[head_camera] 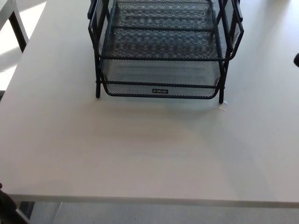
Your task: The robot uses its right hand to grab the drawer kept on the middle of the desk and pull it out towards the robot
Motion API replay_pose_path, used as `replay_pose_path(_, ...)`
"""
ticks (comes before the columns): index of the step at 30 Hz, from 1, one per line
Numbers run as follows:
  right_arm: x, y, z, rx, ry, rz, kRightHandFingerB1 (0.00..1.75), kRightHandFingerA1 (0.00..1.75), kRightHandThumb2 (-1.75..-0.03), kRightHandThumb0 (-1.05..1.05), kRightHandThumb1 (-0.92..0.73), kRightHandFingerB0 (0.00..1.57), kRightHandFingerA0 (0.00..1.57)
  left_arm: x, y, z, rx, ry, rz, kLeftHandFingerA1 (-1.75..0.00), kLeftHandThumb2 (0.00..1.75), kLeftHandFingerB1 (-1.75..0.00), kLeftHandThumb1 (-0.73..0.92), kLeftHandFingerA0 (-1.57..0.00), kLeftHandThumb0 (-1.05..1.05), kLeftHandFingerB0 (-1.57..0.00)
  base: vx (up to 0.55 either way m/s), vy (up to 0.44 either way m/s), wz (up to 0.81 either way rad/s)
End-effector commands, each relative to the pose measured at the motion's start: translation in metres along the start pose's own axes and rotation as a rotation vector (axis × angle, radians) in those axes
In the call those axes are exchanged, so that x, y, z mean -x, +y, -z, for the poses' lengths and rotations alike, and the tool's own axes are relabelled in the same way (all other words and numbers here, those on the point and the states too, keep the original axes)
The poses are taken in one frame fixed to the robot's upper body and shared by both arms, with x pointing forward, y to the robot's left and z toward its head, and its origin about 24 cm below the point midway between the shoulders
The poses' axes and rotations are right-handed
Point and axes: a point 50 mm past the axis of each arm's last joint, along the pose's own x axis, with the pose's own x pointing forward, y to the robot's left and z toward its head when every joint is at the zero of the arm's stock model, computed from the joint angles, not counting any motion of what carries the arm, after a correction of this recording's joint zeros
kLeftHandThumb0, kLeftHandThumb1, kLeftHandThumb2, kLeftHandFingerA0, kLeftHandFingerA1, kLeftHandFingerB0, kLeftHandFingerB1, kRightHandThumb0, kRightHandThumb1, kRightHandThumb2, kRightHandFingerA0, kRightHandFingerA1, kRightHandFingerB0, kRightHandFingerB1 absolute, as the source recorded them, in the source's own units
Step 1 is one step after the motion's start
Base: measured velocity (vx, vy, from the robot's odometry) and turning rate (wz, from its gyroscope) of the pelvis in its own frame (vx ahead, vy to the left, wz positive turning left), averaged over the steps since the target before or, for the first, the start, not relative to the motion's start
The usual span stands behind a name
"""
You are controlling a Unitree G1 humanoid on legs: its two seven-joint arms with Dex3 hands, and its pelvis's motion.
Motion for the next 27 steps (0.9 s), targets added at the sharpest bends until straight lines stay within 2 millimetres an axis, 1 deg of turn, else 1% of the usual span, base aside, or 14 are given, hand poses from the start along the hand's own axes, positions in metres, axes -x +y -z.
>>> replay_pose_path(1, 0.009, -0.016, 0.034, 0.085, 0.147, -0.03, 0.29, 0.26, -1.02, -0.87, -0.62, 0.03, 0.02, 0.002, 0.002, 0.001, -0.003, 0.007, -0.007, -0.84, 0.57, -0.55, 0.58, -0.78, -0.33, -0.79, 0.0, 0.0, 0.0)
replay_pose_path(6, 0.018, -0.025, 0.046, 0.072, 0.214, -0.037, 0.23, 0.14, -1.02, -0.96, -0.68, 0.07, 0.0, 0.001, 0.001, 0.001, -0.013, 0.0, -0.009, -0.84, 0.57, -0.56, 0.58, -0.77, -0.32, -0.79, 0.0, 0.0, 0.0)
replay_pose_path(8, 0.03, -0.033, 0.063, 0.14, 0.308, -0.014, 0.41, 0.31, -1.01, -0.84, -0.57, 0.07, 0.0, 0.001, 0.003, 0.001, -0.012, 0.01, -0.007, -0.8, 0.58, -0.54, 0.58, -0.75, -0.32, -0.78, 0.0, 0.0, 0.0)
replay_pose_path(11, 0.042, -0.035, 0.072, 0.145, 0.366, -0.029, 0.38, 0.3, -0.99, -0.87, -0.59, 0.09, 0.0, 0.002, 0.004, 0.001, -0.019, 0.009, -0.005, -0.82, 0.58, -0.55, 0.59, -0.75, -0.35, -0.78, 0.0, 0.0, 0.0)
replay_pose_path(12, 0.048, -0.036, 0.076, 0.15, 0.394, -0.029, 0.36, 0.35, -0.63, -0.8, -0.75, 0.09, 0.0, 0.002, 0.004, 0.001, -0.022, 0.006, -0.007, -0.82, 0.58, -0.55, 0.59, -0.76, -0.34, -0.78, 0.0, 0.0, 0.0)
replay_pose_path(14, 0.056, -0.038, 0.08, 0.161, 0.426, -0.036, 0.36, 0.35, -0.63, -0.8, -0.75, 0.09, 0.0, 0.001, 0.004, 0.001, -0.025, 0.003, -0.011, -0.82, 0.58, -0.55, 0.59, -0.76, -0.34, -0.78, 0.0, 0.0, 0.0)
replay_pose_path(15, 0.073, -0.039, 0.091, 0.162, 0.475, -0.095, 0.38, 0.31, -1.01, -0.81, -0.61, 0.08, 0.0, 0.001, 0.004, 0.001, -0.019, 0.006, -0.01, -0.84, 0.57, -0.56, 0.58, -0.76, -0.34, -0.78, 0.0, 0.0, 0.0)
replay_pose_path(16, 0.078, -0.039, 0.095, 0.173, 0.475, -0.083, 0.34, 0.4, -0.63, -0.77, -0.75, 0.09, 0.0, 0.001, 0.003, 0.001, -0.01, 0.002, -0.015, -0.84, 0.57, -0.56, 0.58, -0.77, -0.32, -0.79, 0.0, 0.0, 0.0)
replay_pose_path(17, 0.081, -0.039, 0.098, 0.19, 0.471, -0.075, 0.4, 0.38, -0.98, -0.79, -0.59, 0.09, 0.0, 0.001, 0.003, 0.001, -0.012, -0.001, -0.018, -0.85, 0.57, -0.56, 0.58, -0.77, -0.33, -0.79, 0.0, 0.0, 0.0)
replay_pose_path(18, 0.089, -0.039, 0.104, 0.23, 0.472, -0.061, 0.43, 0.4, -0.98, -0.82, -0.59, 0.11, 0.01, 0.001, 0.003, 0.001, -0.018, 0.0, -0.018, -0.83, 0.57, -0.55, 0.58, -0.77, -0.33, -0.79, 0.0, 0.0, 0.0)
replay_pose_path(19, 0.093, -0.039, 0.107, 0.255, 0.482, -0.06, 0.35, 0.44, -0.64, -0.81, -0.79, 0.13, 0.0, 0.001, 0.003, 0.001, -0.017, 0.0, -0.018, -0.83, 0.57, -0.55, 0.58, -0.78, -0.33, -0.79, 0.0, 0.0, 0.0)
replay_pose_path(25, 0.122, -0.036, 0.118, 0.337, 0.551, -0.099, 0.34, 0.46, -0.66, -0.8, -0.84, 0.15, 0.0, 0.001, 0.003, 0.001, -0.022, -0.002, -0.018, -0.83, 0.57, -0.56, 0.58, -0.77, -0.33, -0.79, 0.0, 0.0, 0.0)
replay_pose_path(26, 0.128, -0.035, 0.119, 0.351, 0.55, -0.104, 0.44, 0.46, -1.05, -0.8, -0.68, 0.09, 0.02, 0.001, 0.003, 0.001, -0.021, 0.0, -0.019, -0.85, 0.57, -0.56, 0.58, -0.78, -0.32, -0.79, 0.0, 0.0, 0.0)
replay_pose_path(27, 0.132, -0.034, 0.12, 0.355, 0.557, -0.098, 0.49, 0.56, -1.07, -0.38, -0.46, 0.0, 0.04, 0.001, 0.003, 0.001, -0.02, -0.002, -0.018, -0.87, 0.57, -0.57, 0.58, -0.78, -0.33, -0.79, 0.0, 0.0, 0.0)
